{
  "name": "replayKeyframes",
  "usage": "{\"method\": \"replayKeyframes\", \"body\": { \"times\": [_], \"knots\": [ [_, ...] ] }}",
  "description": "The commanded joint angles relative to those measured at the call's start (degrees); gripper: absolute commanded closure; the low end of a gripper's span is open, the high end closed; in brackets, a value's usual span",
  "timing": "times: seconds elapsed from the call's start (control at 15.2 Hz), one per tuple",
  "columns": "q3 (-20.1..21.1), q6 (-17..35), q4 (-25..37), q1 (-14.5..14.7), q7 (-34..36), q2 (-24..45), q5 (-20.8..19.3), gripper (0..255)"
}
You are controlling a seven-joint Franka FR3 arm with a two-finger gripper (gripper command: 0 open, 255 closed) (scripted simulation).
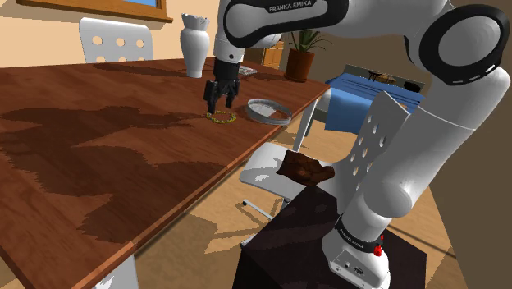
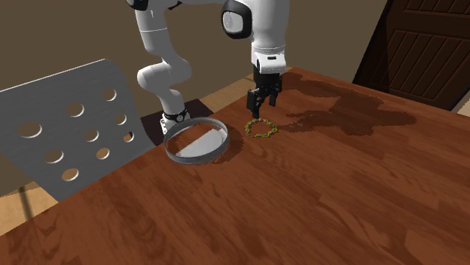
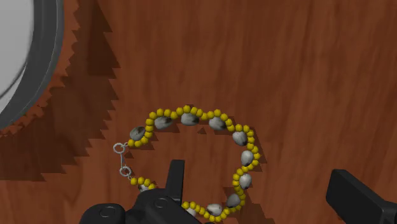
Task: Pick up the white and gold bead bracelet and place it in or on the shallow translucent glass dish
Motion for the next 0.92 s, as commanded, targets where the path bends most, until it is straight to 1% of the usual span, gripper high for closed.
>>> {"method": "replayKeyframes", "body": {
  "times": [0.0, 0.4, 0.86],
  "knots": [
    [0.33, 1.08, 0.31, 0.26, 0.34, 1.29, -0.09, 0],
    [0.47, 5.26, -2.84, 0.37, 0.45, 2.34, -0.23, 0],
    [0.47, 5.24, -2.83, 0.37, 0.46, 2.33, -0.23, 0]
  ]
}}
